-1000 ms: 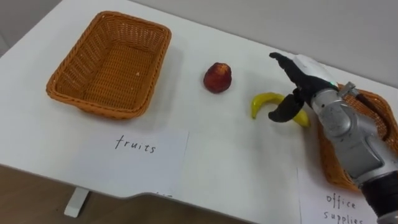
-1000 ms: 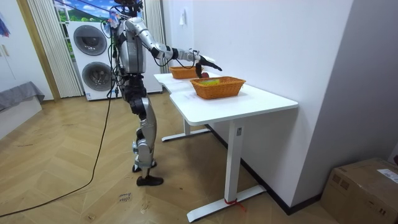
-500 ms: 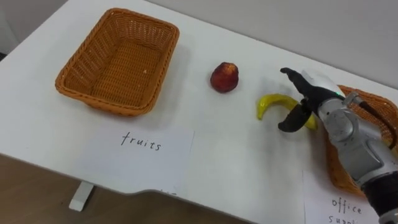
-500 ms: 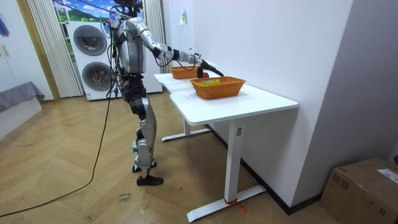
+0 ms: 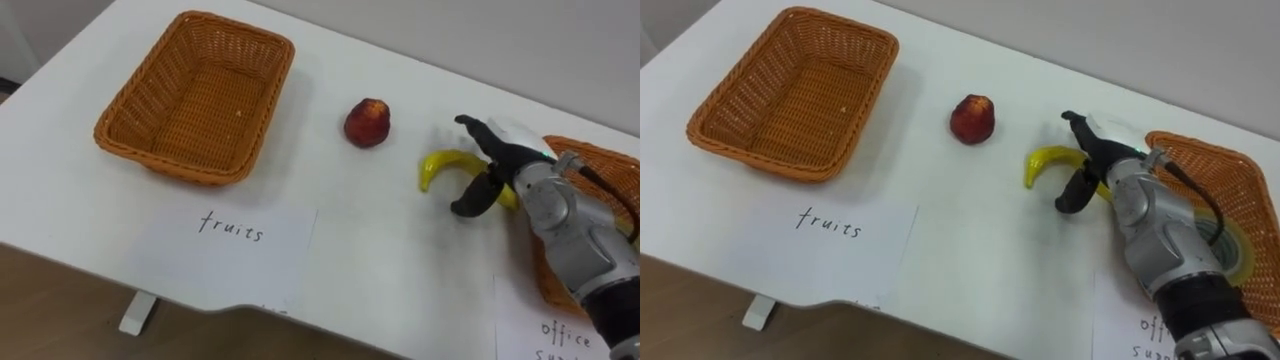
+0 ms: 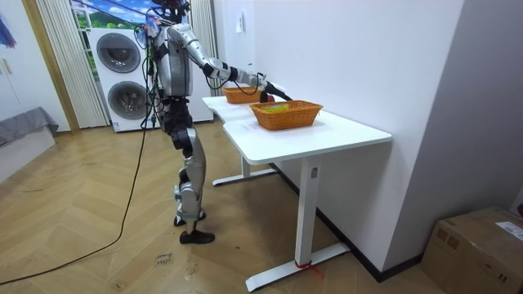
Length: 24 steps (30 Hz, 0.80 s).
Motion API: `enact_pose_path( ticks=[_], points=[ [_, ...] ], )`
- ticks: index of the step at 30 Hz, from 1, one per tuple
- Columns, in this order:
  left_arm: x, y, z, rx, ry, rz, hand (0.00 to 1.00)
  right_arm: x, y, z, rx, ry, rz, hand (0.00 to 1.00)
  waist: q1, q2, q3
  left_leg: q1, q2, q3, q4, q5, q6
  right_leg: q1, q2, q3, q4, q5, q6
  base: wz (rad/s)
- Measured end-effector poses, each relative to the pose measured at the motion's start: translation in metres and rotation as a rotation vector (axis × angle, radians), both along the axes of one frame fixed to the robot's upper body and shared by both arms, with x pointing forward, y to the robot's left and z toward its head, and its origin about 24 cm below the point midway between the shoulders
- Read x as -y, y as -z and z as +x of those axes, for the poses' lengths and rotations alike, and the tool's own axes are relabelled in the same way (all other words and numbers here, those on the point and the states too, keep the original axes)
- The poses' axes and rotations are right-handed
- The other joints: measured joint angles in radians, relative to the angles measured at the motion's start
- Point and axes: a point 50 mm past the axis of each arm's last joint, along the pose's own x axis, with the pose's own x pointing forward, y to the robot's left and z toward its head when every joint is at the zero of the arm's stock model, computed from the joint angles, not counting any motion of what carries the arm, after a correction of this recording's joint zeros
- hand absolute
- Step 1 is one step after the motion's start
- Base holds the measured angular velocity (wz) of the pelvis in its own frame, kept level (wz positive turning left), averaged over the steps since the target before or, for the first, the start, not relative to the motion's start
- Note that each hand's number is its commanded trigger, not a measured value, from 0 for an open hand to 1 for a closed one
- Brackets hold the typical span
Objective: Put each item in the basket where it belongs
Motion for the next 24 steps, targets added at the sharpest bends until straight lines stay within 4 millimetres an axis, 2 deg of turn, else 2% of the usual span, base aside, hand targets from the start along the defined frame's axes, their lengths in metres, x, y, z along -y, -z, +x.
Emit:
enact_pose_path(
  ticks=[6, 12, 14, 16, 20, 24],
  points=[
    [0.000, 0.000, -0.001, 0.001, -0.003, 0.011, 0.00, 0.001, -0.001, 0.001, -0.001, 0.005, -0.005, 0.00, 0.002, 0.000, -0.0019, -0.005, -0.003, -0.011, -0.003, 0.006, -0.001, 0.000, -0.004, -0.030, 0.001, 0.000, 0.000, 0.05],
    [0.000, 0.000, 0.000, 0.004, -0.003, 0.010, 0.00, 0.006, 0.003, 0.005, -0.044, 0.014, -0.032, 0.00, 0.027, -0.002, -0.0036, -0.005, -0.008, -0.026, -0.010, 0.014, 0.000, 0.002, -0.009, -0.043, 0.001, 0.000, 0.000, 0.07],
    [0.000, 0.000, 0.000, 0.001, -0.003, 0.009, 0.00, 0.007, 0.008, 0.004, -0.076, 0.015, -0.043, 0.00, 0.041, -0.011, -0.0087, -0.005, -0.009, -0.028, -0.010, 0.015, 0.001, 0.004, -0.011, -0.048, 0.001, 0.000, 0.000, 0.05],
    [0.000, 0.000, 0.000, 0.000, -0.002, 0.007, 0.00, 0.008, 0.012, 0.003, -0.105, 0.019, -0.057, 0.00, 0.048, -0.017, -0.0102, -0.004, -0.011, -0.035, -0.008, 0.016, 0.002, 0.009, -0.013, -0.056, 0.001, 0.000, 0.000, 0.12],
    [0.002, 0.000, 0.002, -0.002, 0.008, -0.006, 0.00, 0.013, 0.018, 0.001, -0.140, 0.041, -0.063, 0.00, 0.054, -0.024, -0.0046, -0.006, -0.017, -0.054, -0.007, 0.018, 0.005, 0.016, -0.020, -0.078, 0.001, 0.001, 0.001, 0.17],
    [0.004, 0.001, 0.002, -0.009, 0.022, -0.015, 0.00, 0.016, 0.018, 0.003, -0.159, 0.045, -0.063, 0.00, 0.063, -0.016, 0.0013, -0.007, -0.021, -0.055, -0.007, 0.021, 0.007, 0.016, -0.021, -0.081, 0.001, 0.001, 0.002, 0.00]
  ],
)
